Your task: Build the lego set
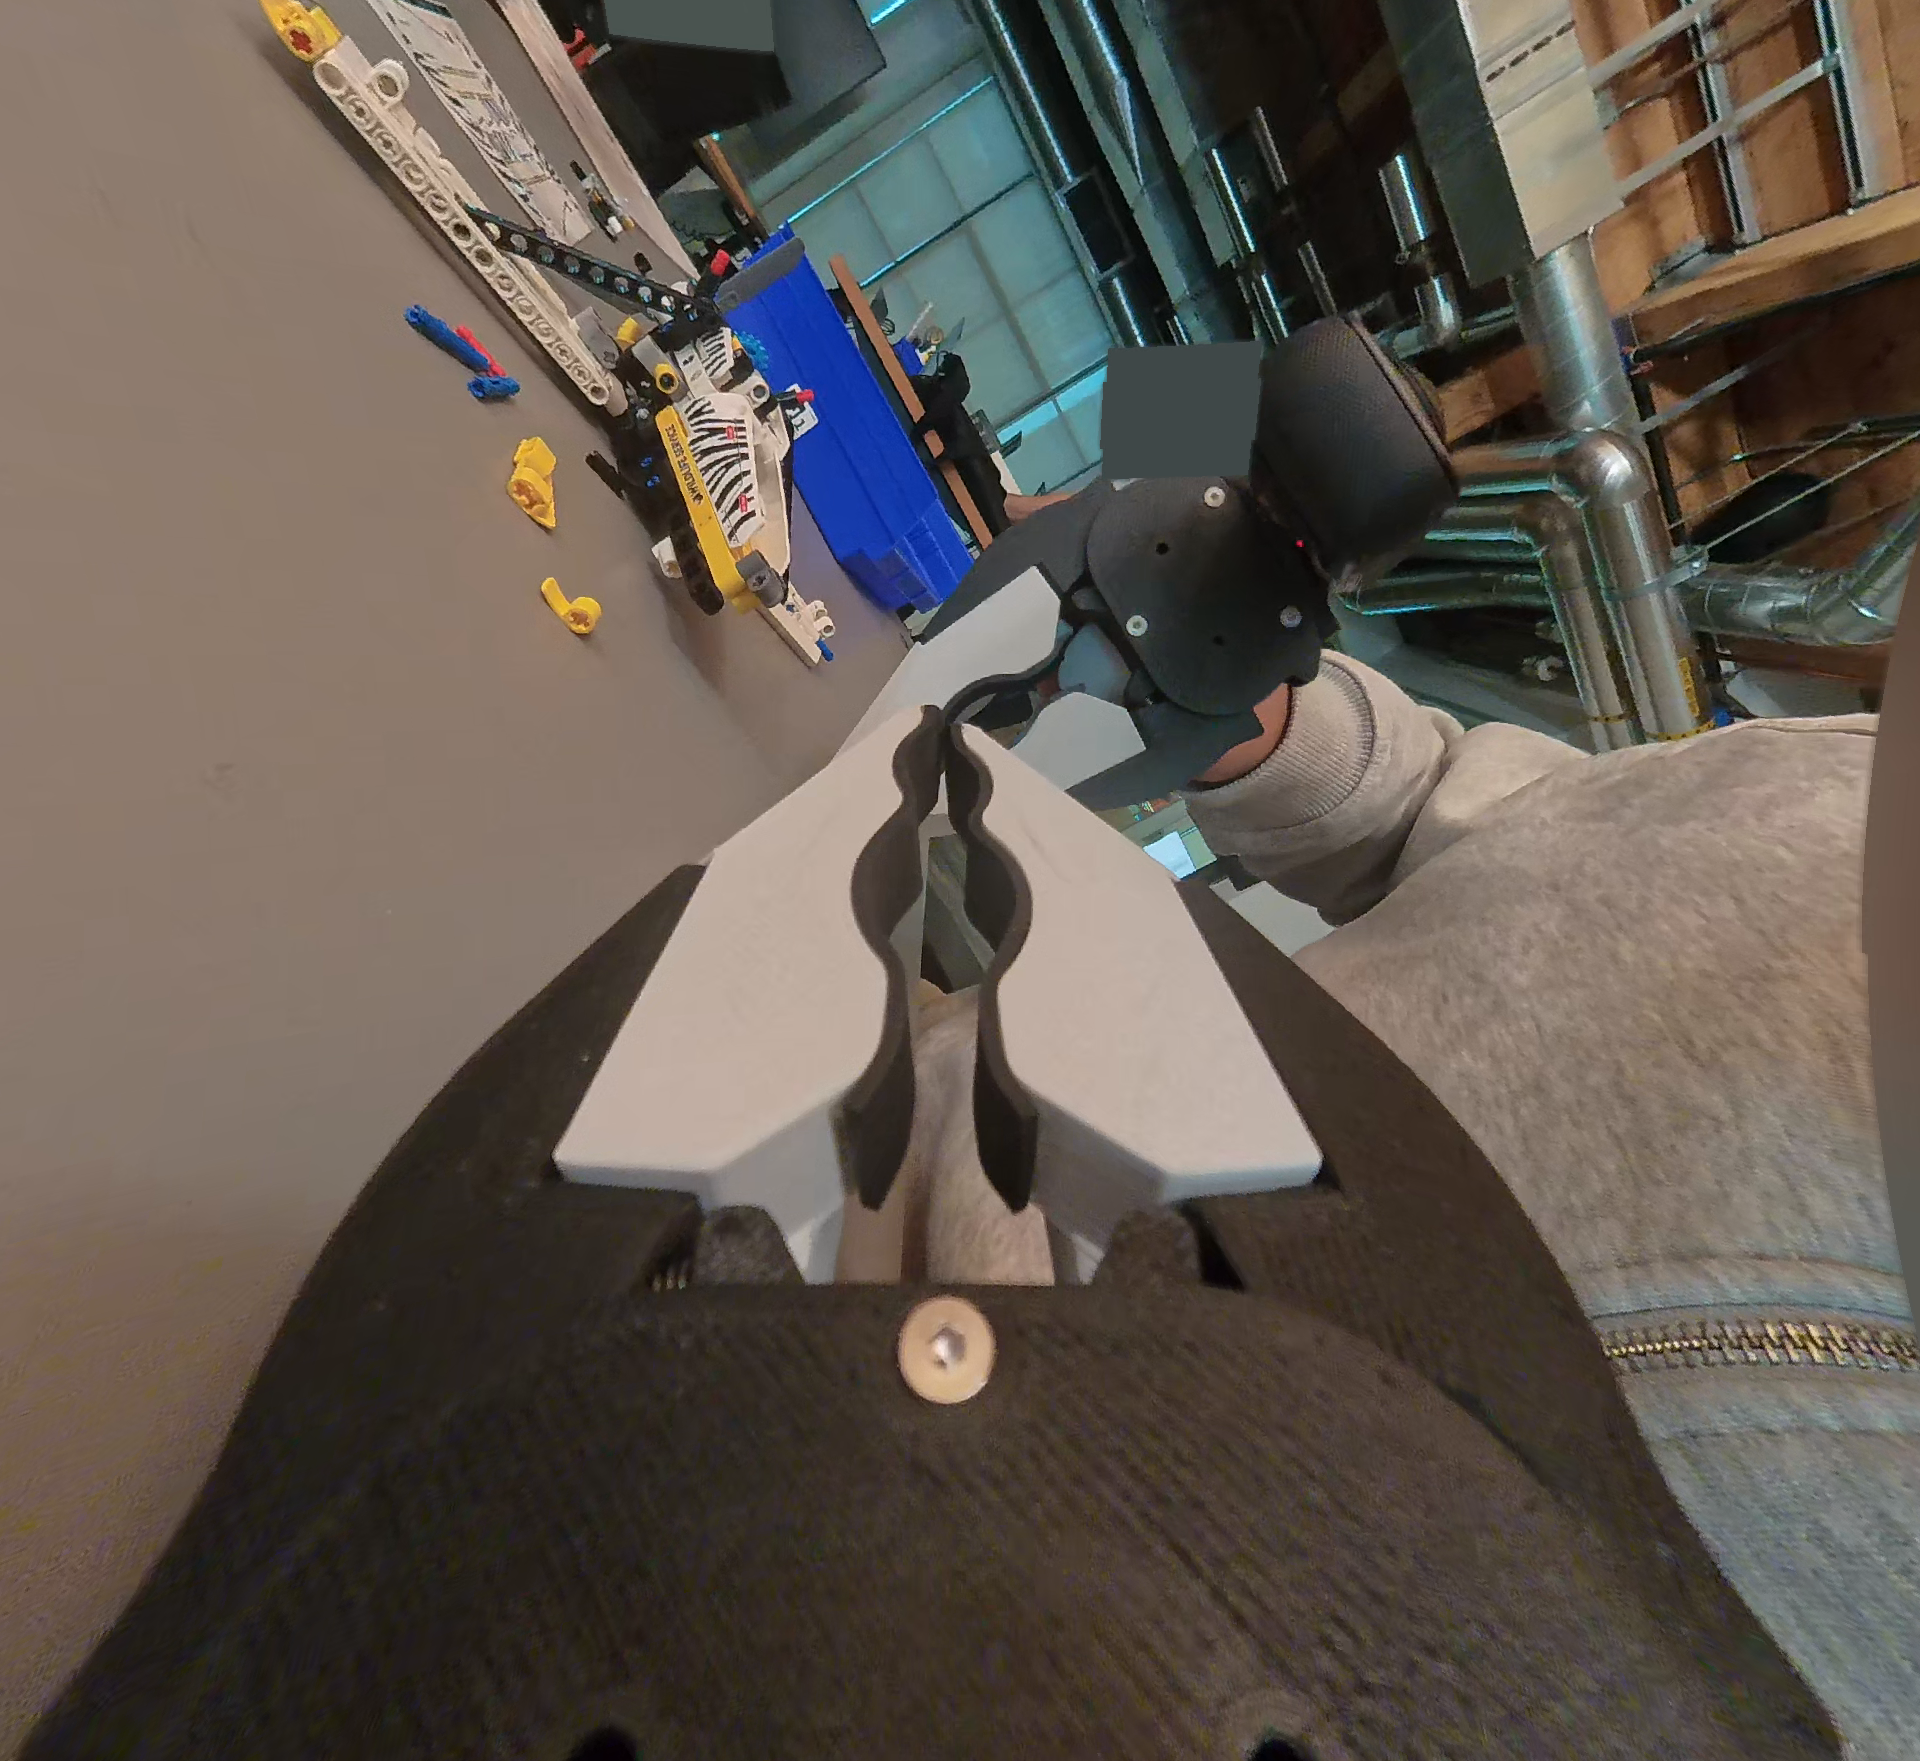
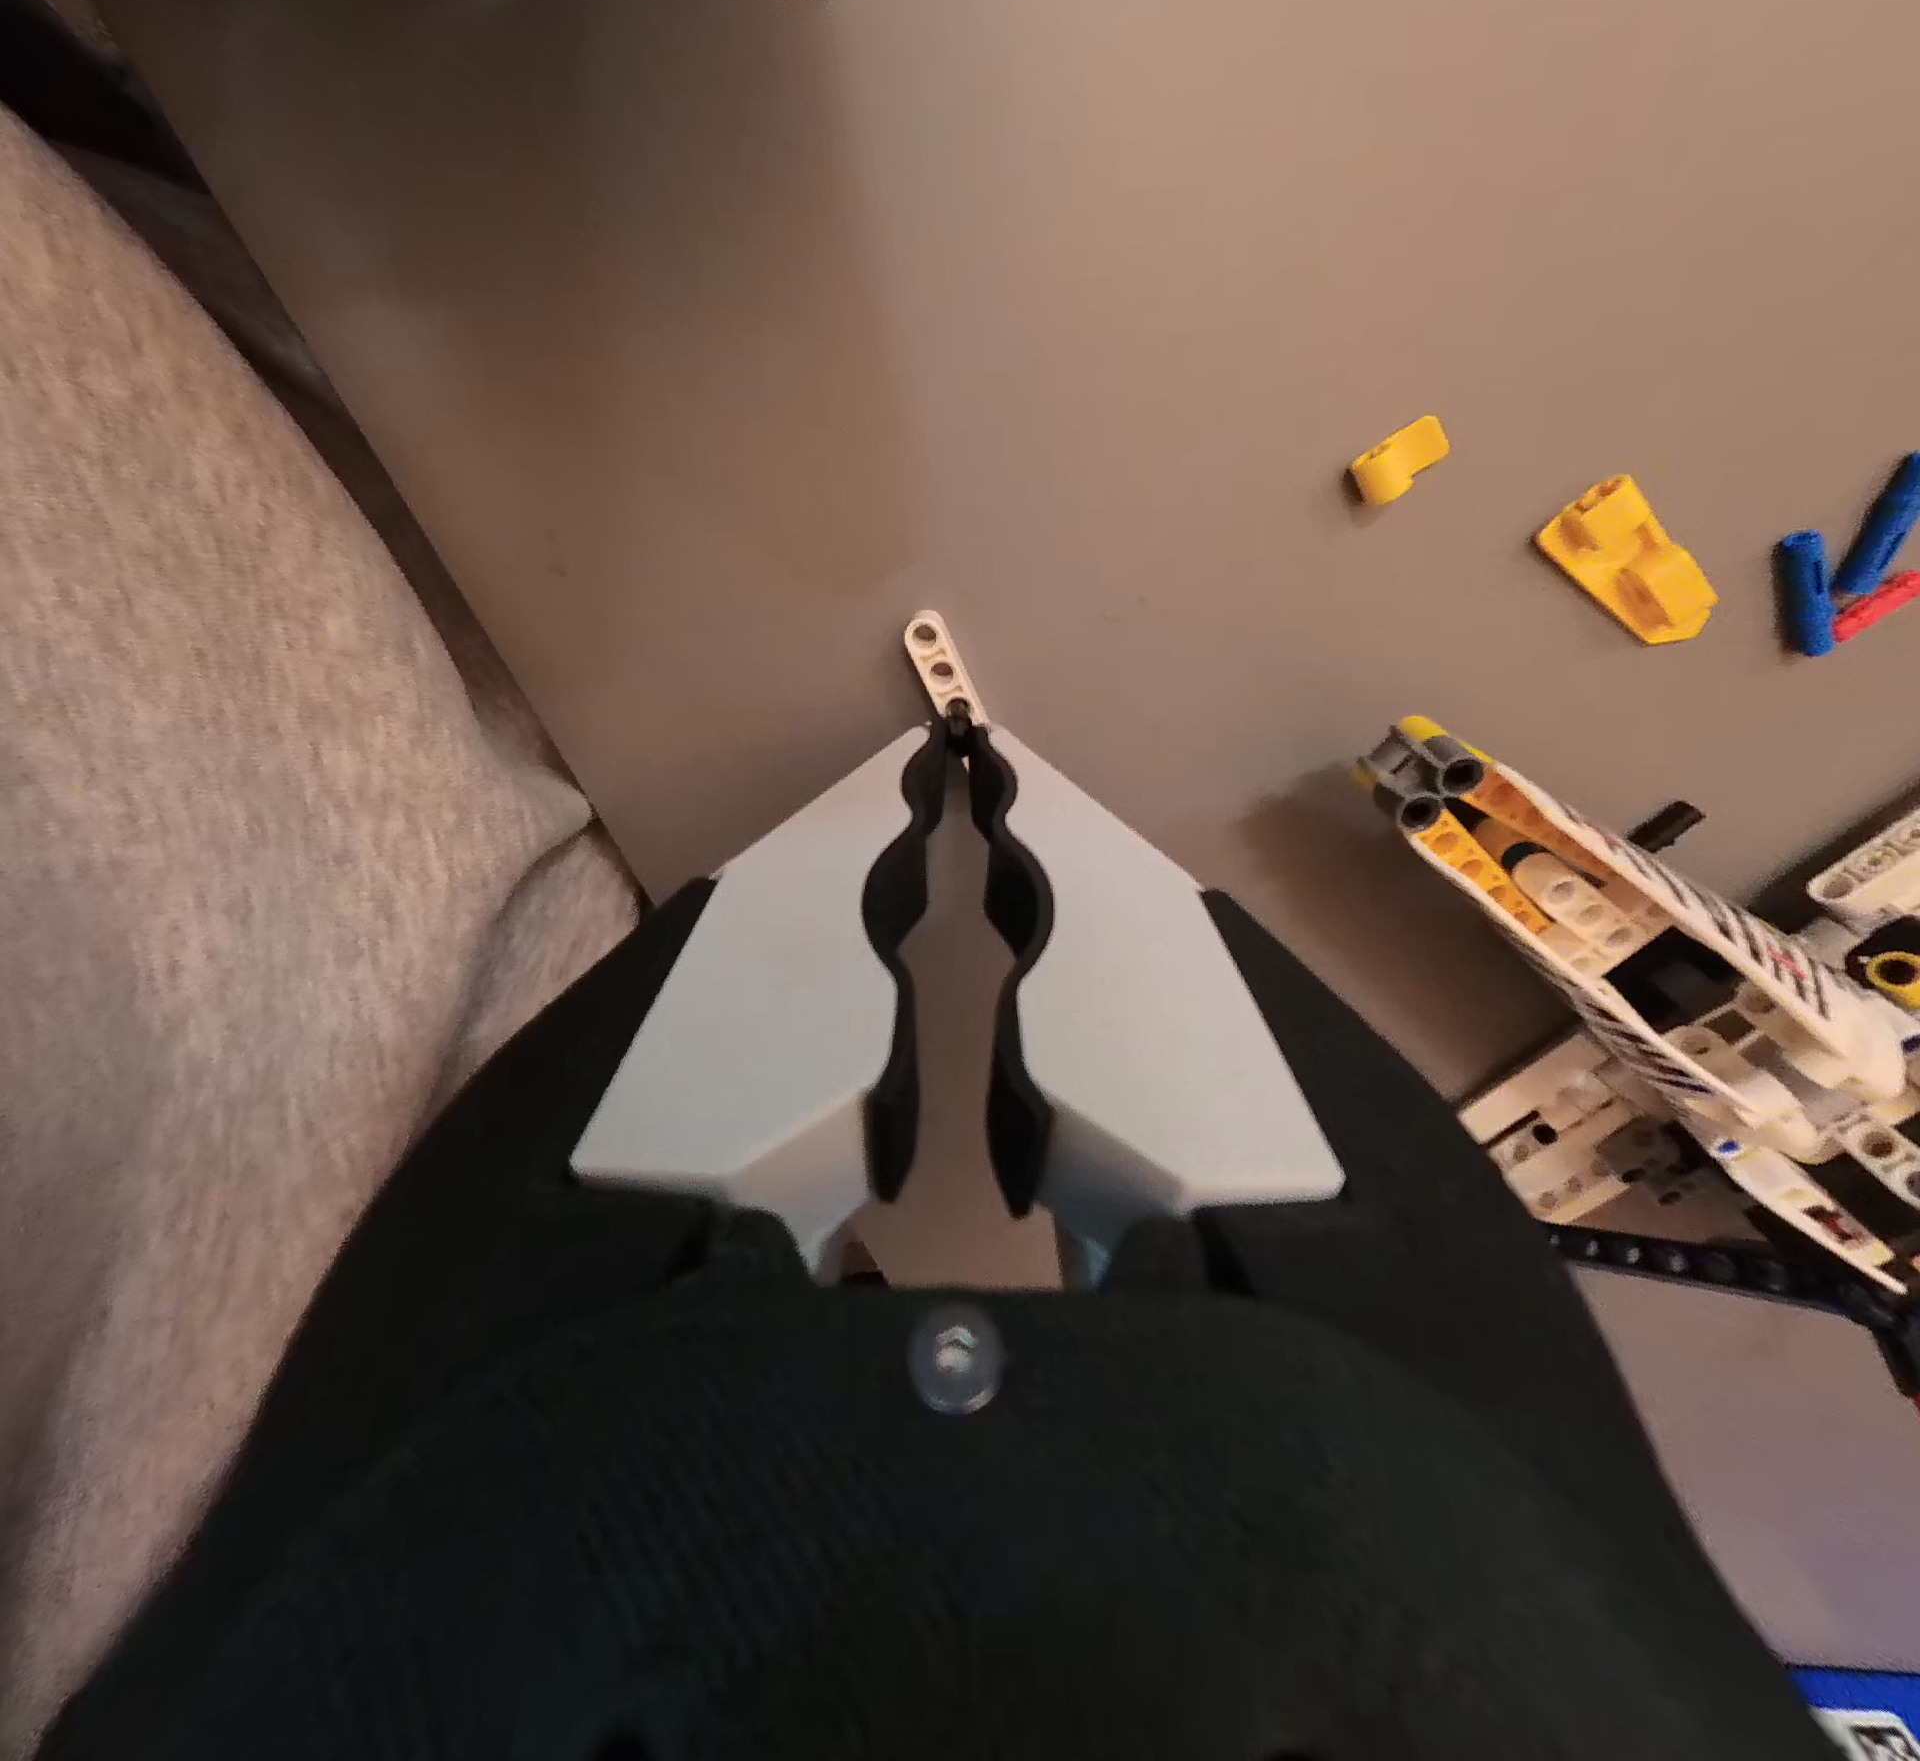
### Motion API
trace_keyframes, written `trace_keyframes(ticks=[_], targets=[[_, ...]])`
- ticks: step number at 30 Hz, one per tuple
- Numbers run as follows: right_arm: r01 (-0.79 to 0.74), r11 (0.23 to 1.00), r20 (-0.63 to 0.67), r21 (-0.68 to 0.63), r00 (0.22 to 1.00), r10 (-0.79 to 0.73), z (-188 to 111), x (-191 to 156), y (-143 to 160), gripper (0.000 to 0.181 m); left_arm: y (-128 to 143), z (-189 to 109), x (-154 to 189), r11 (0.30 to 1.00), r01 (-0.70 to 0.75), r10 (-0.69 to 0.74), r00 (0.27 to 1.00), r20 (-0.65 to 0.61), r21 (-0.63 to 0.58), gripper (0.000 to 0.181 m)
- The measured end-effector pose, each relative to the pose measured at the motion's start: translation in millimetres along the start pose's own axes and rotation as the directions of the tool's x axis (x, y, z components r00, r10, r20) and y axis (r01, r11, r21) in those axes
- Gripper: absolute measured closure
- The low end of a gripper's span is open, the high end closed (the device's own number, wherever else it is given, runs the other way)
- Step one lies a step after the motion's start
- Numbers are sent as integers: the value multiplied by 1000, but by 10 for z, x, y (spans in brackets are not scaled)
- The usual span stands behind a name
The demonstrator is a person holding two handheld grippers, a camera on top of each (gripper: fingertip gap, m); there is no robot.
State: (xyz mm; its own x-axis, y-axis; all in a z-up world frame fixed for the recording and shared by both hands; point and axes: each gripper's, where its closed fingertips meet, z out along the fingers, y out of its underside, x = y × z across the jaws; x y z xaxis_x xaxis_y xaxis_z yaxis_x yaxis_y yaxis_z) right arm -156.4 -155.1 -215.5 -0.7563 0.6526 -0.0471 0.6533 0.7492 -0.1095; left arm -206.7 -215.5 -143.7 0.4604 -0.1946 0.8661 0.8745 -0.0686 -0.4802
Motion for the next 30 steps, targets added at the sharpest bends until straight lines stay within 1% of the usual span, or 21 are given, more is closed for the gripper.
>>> trace_keyframes(ticks=[9,18,20,22,27,30], targets=[[-16,1000,12,-24,1000,17,4,1,-13,179,-1,-1,-1,1000,3,-3,1000,0,1,181],[-5,997,27,-75,1000,7,14,3,-15,179,-1,0,-3,1000,6,-6,1000,0,1,181],[8,995,19,-104,1000,-6,69,-6,21,178,-6,-2,0,1000,8,-8,1000,-4,3,181],[44,994,4,-103,999,-44,81,1,-20,179,-6,-4,2,1000,12,-12,1000,-6,3,181],[35,996,21,-87,999,-33,81,9,-33,179,-17,-11,13,1000,22,-22,1000,-21,9,181],[70,995,-7,-73,997,-71,84,15,-43,179,-20,-13,20,1000,24,-24,999,-28,10,181]])
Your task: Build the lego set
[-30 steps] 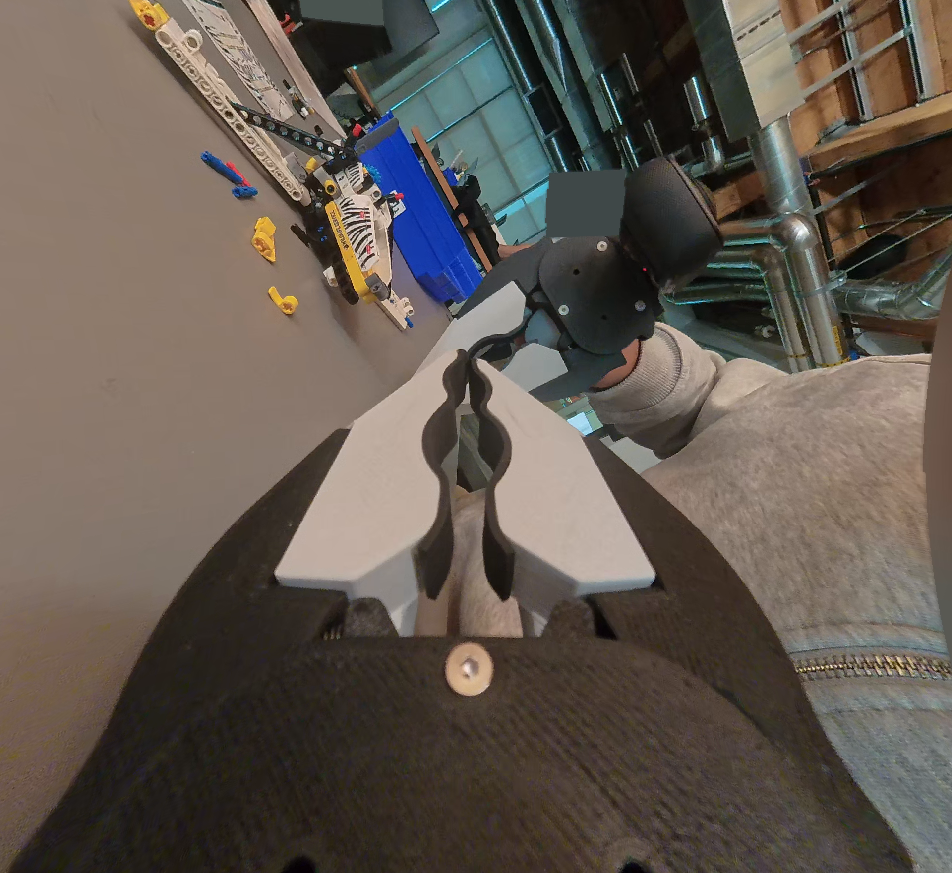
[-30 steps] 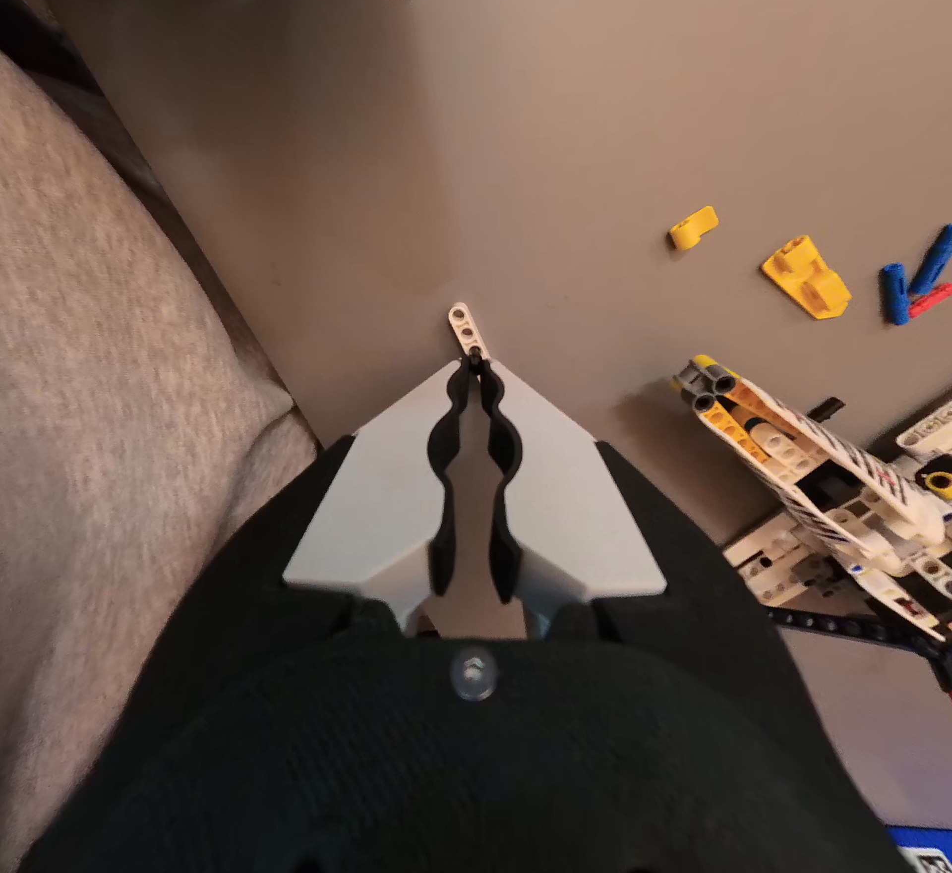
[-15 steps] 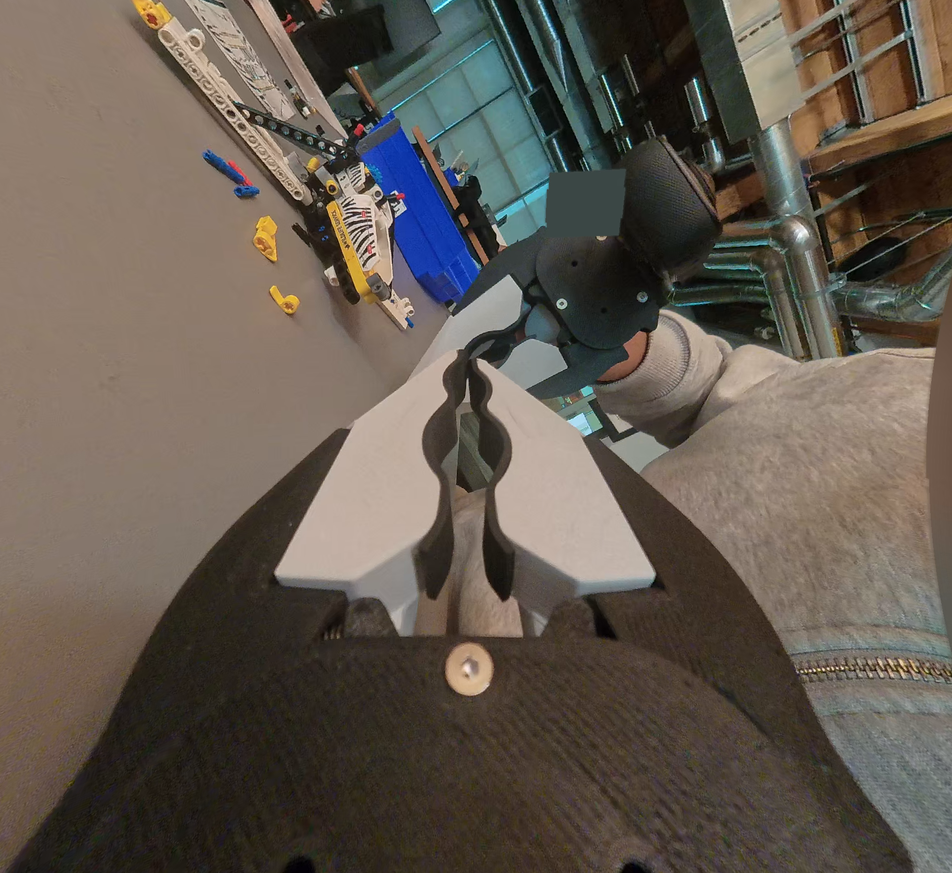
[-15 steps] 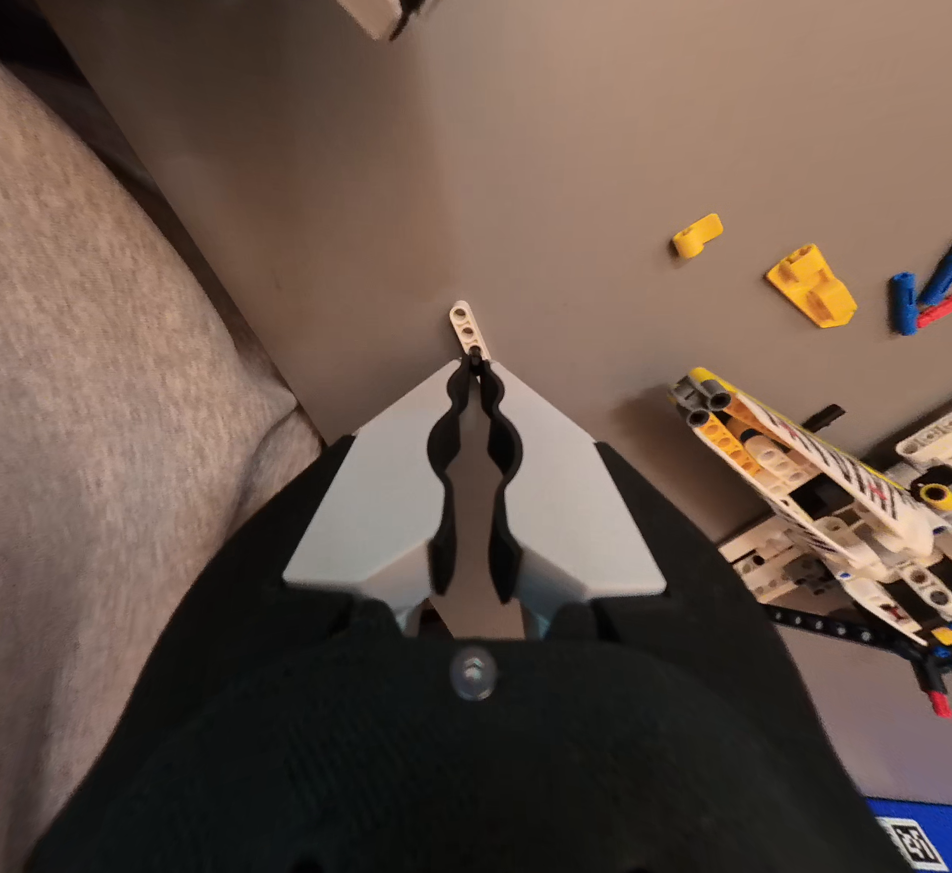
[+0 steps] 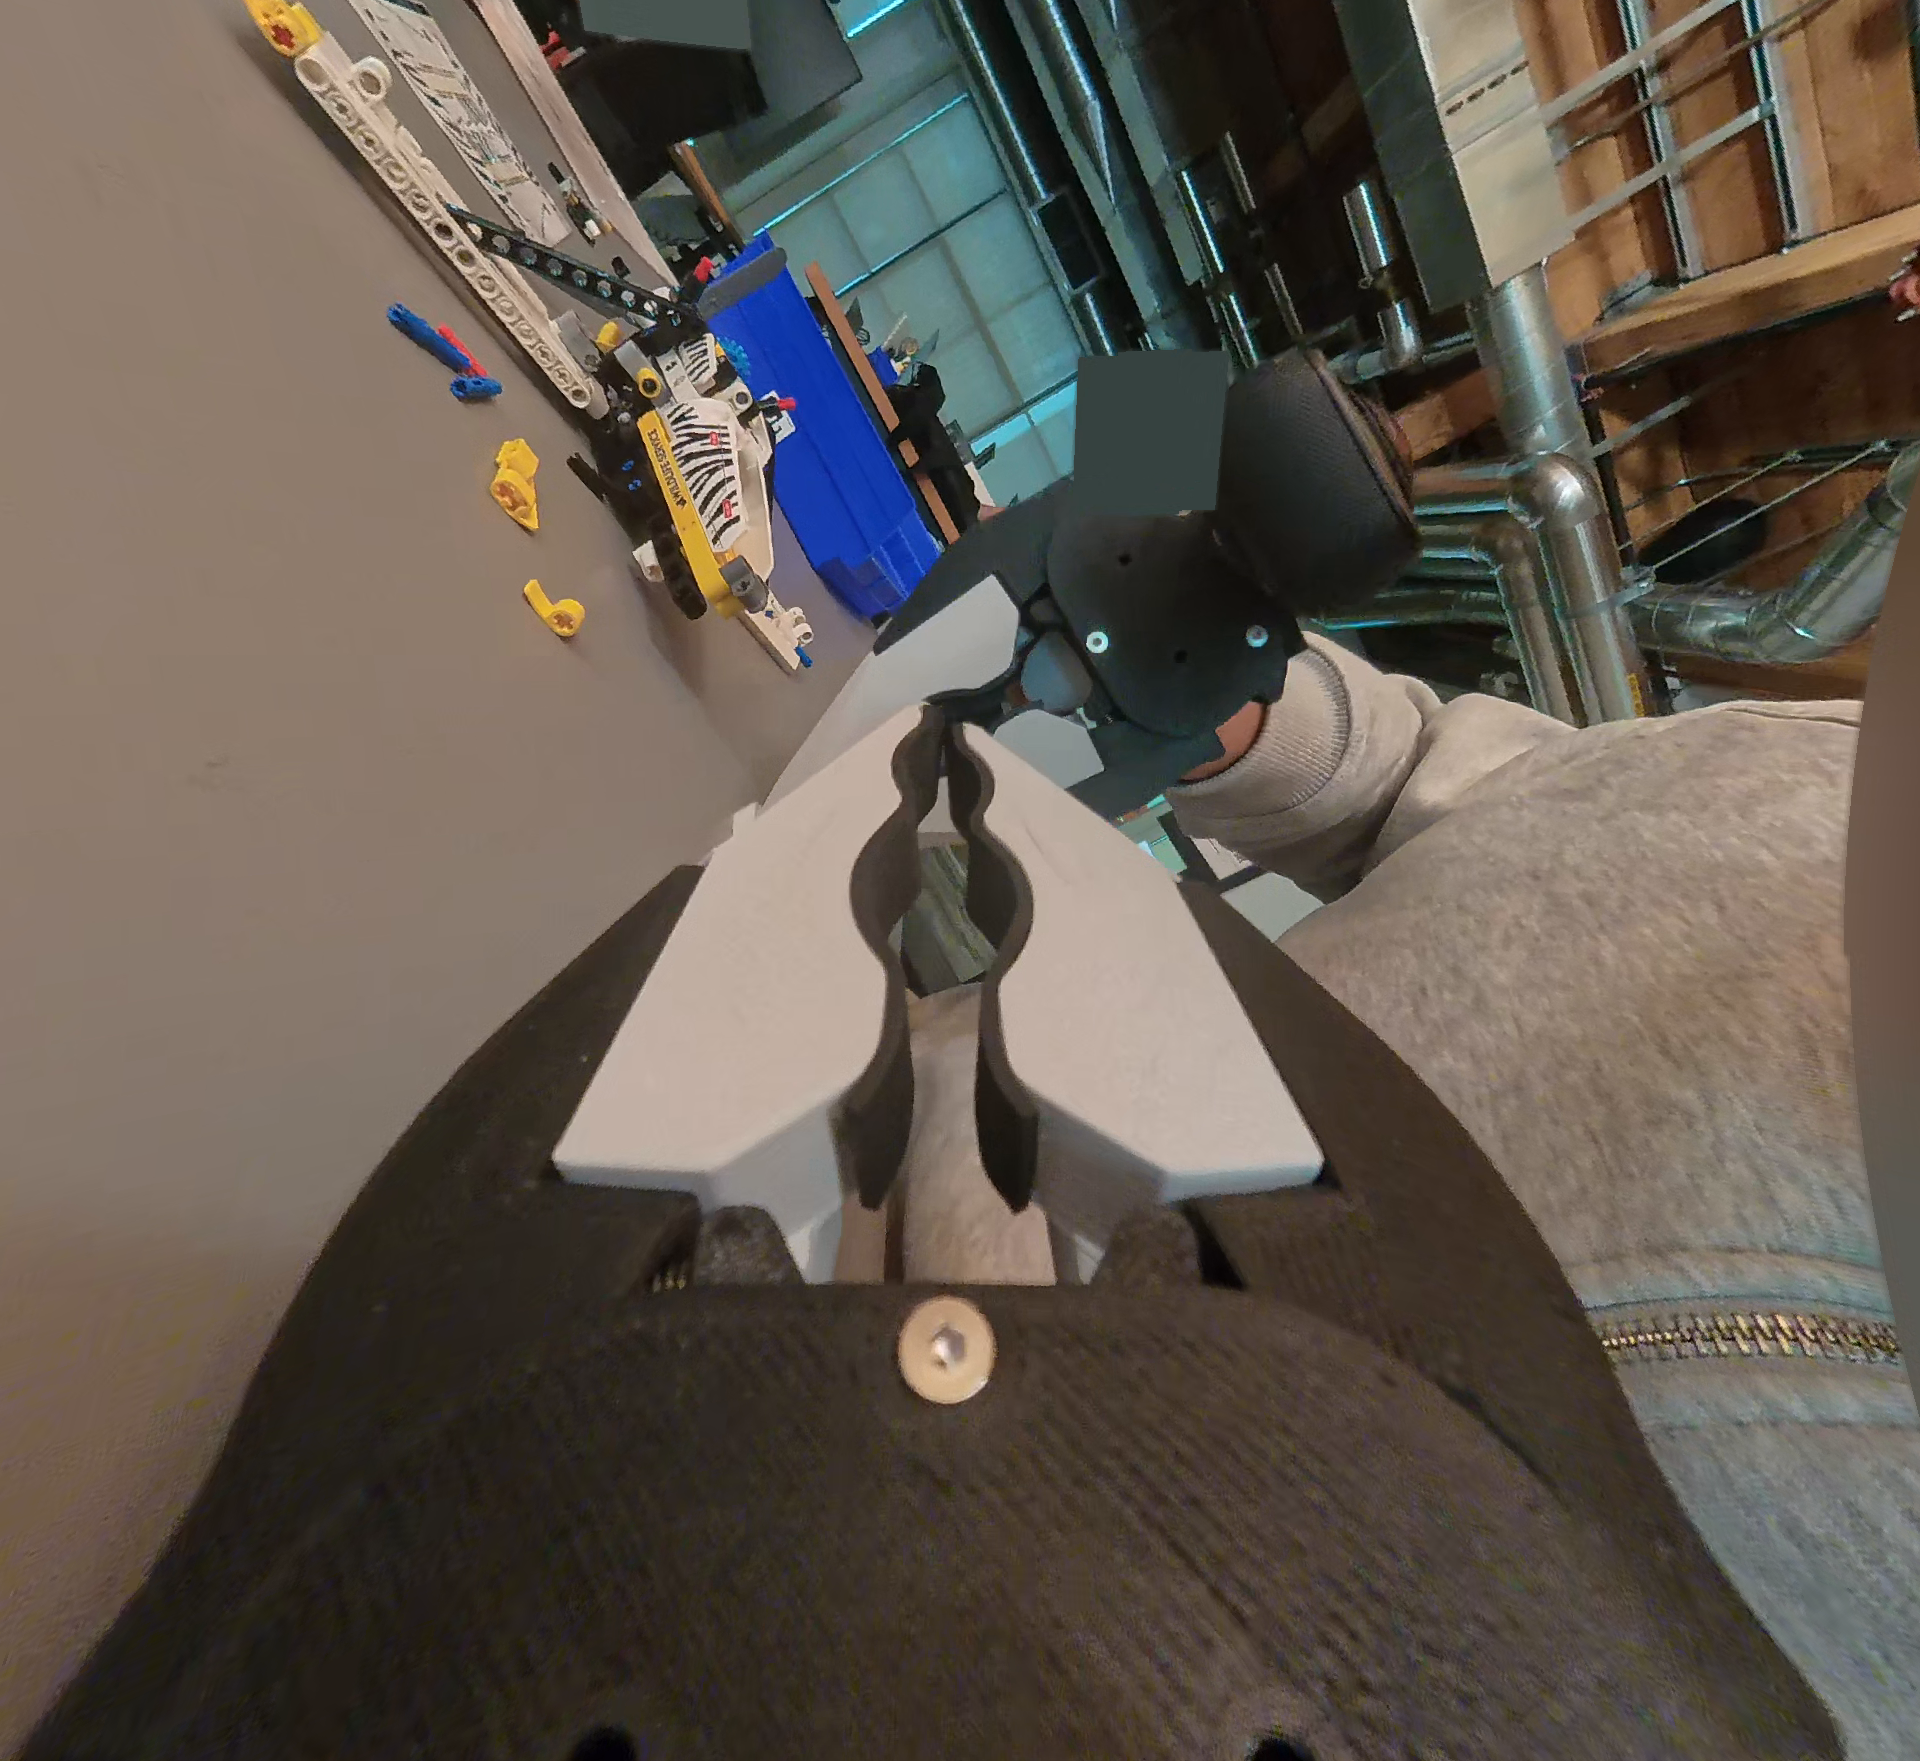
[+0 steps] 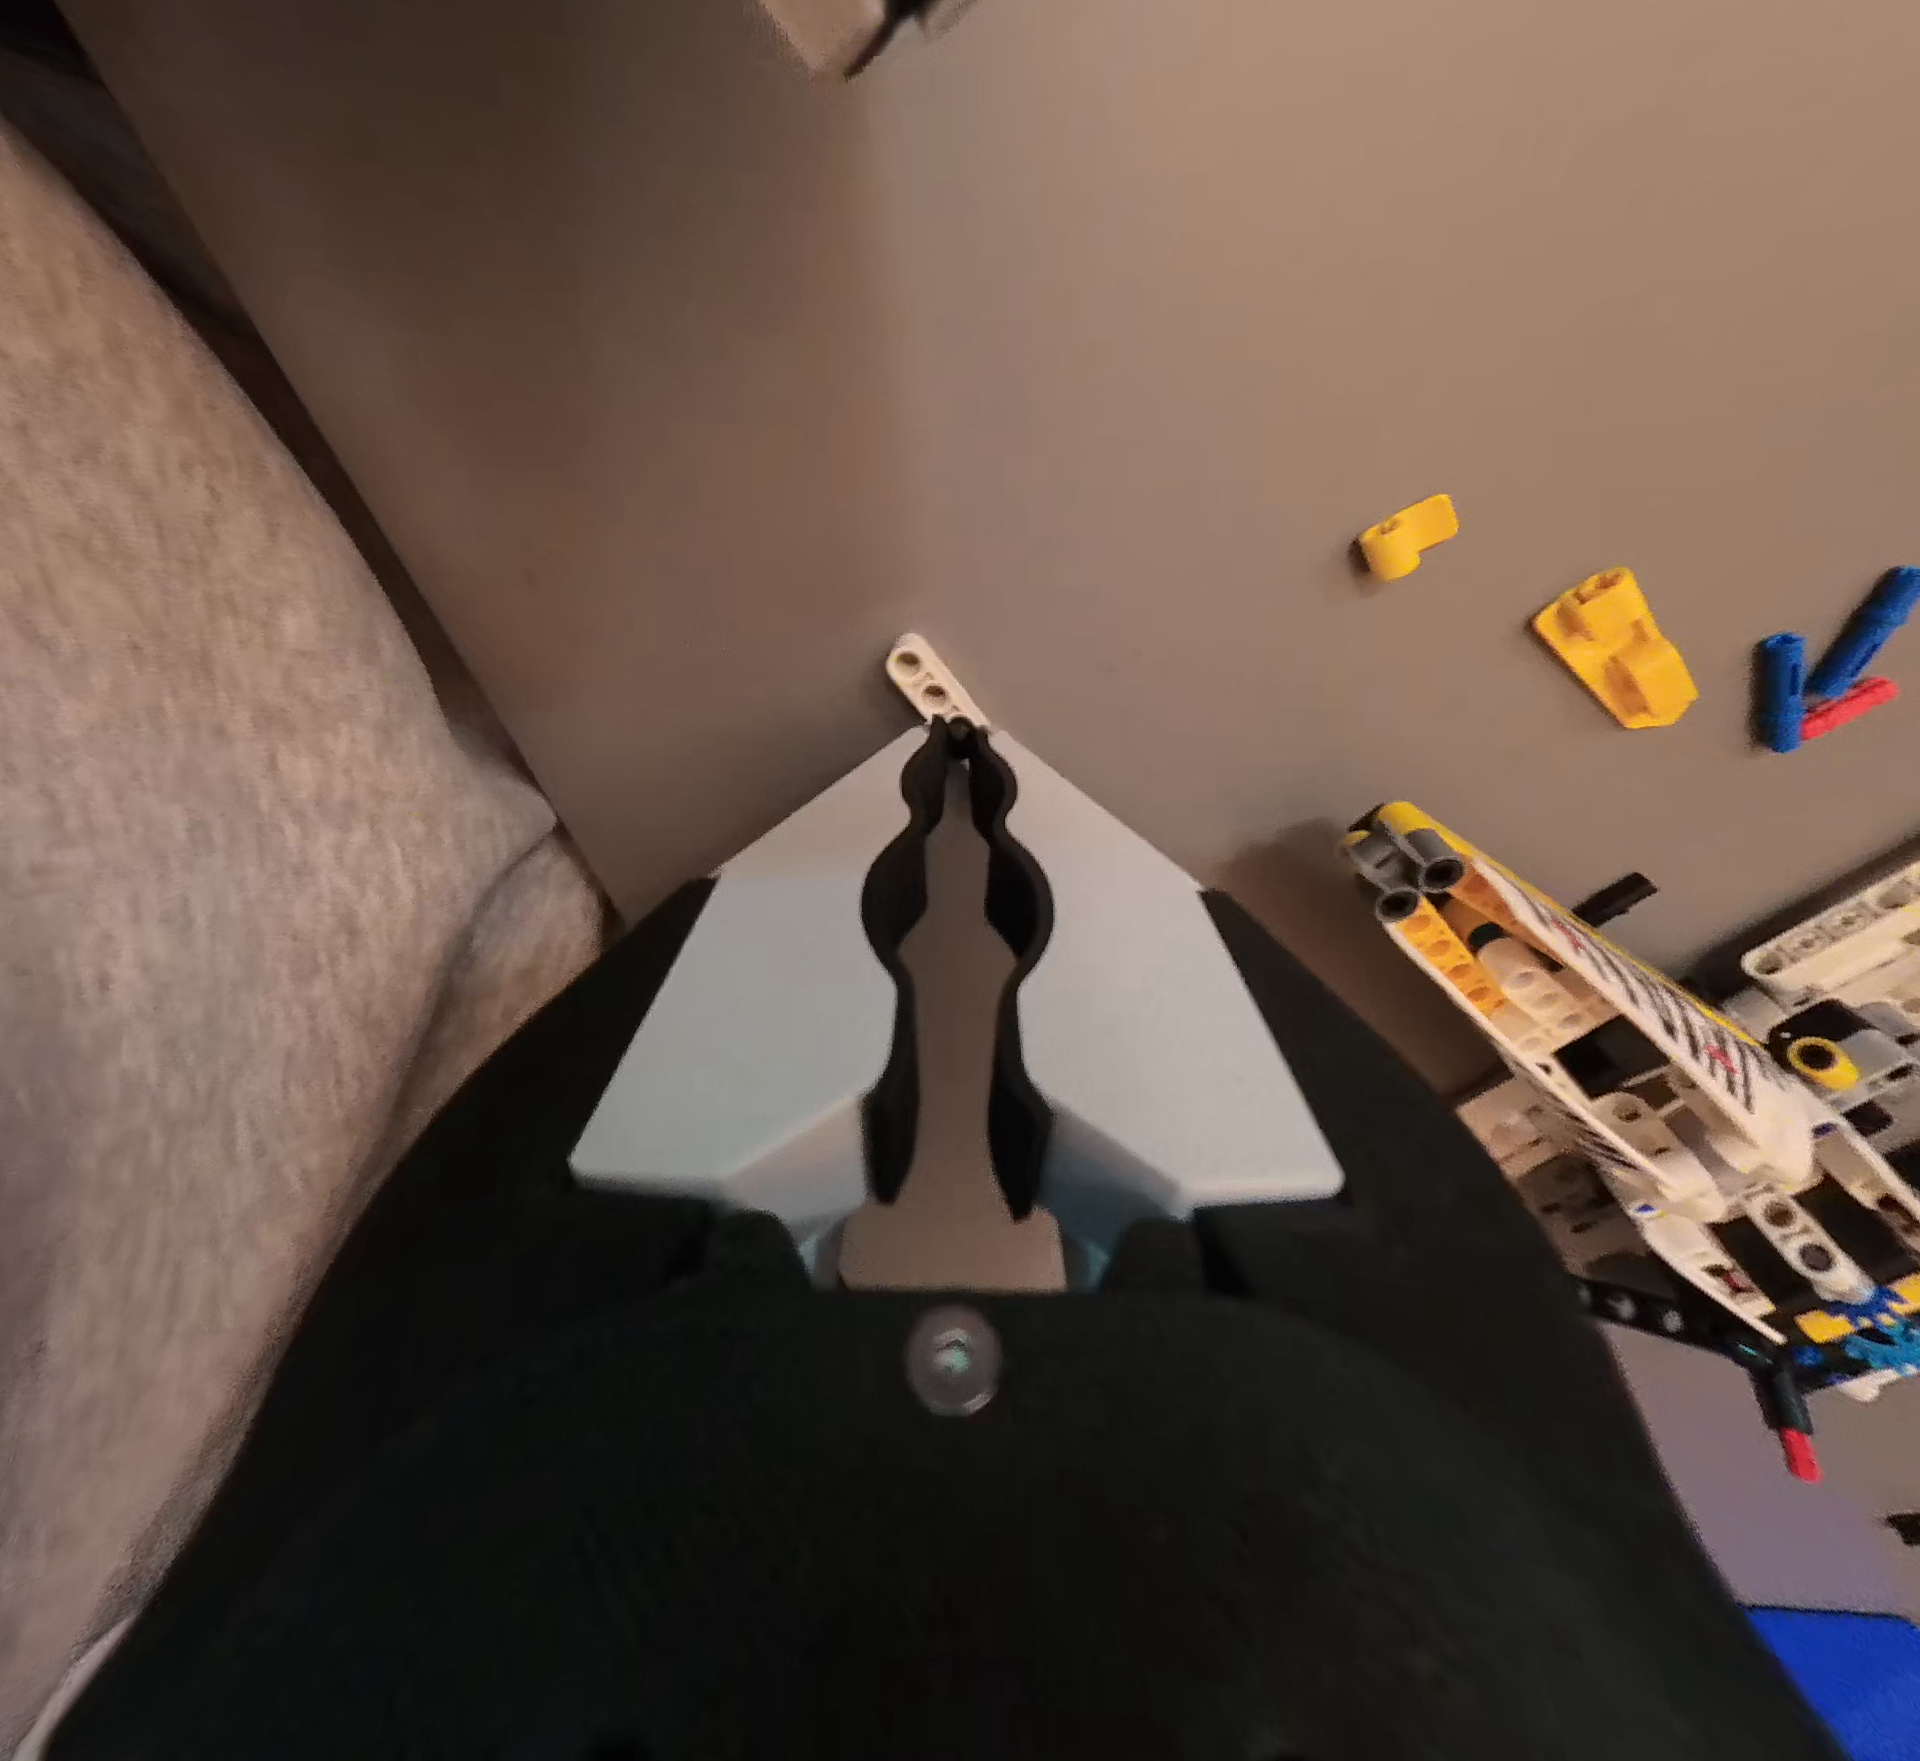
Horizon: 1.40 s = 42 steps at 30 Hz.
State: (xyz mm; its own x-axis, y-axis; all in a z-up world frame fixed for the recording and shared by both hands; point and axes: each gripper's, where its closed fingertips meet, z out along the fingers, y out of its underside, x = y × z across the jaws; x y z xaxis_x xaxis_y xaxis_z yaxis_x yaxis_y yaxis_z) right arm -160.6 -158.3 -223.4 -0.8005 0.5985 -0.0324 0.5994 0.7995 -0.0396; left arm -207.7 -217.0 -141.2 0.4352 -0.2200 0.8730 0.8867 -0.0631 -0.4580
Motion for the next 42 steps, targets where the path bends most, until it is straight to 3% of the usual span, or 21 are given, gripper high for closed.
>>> trace_keyframes(ticks=[5,7,13,18,27,31,33,38,42], targets=[[22,997,-54,72,998,-18,-3,11,-24,173,-3,-6,1,1000,-7,7,1000,4,6,181],[20,993,-82,115,997,-11,-24,25,-47,142,-2,-5,1,1000,-16,15,1000,8,7,181],[-12,955,-159,297,985,62,-213,124,-14,147,-1,11,-21,998,-59,59,997,44,7,181],[-57,897,-123,439,985,123,-256,78,99,147,16,37,-40,994,-106,106,991,80,-3,181],[-35,650,-3,759,998,57,-327,26,-5,141,-60,88,-67,970,-241,234,958,166,26,178],[-2,505,0,863,1000,4,-523,23,-54,147,-65,111,-75,967,-253,245,953,180,27,171],[48,475,-43,879,999,-23,-569,15,-51,146,-42,118,-34,950,-311,298,931,210,31,171],[125,502,-105,856,992,-68,-404,-53,0,135,93,147,120,890,-453,420,859,293,52,170],[165,494,-152,854,986,-68,-366,-101,19,133,167,165,223,864,-495,440,830,343,90,167]])
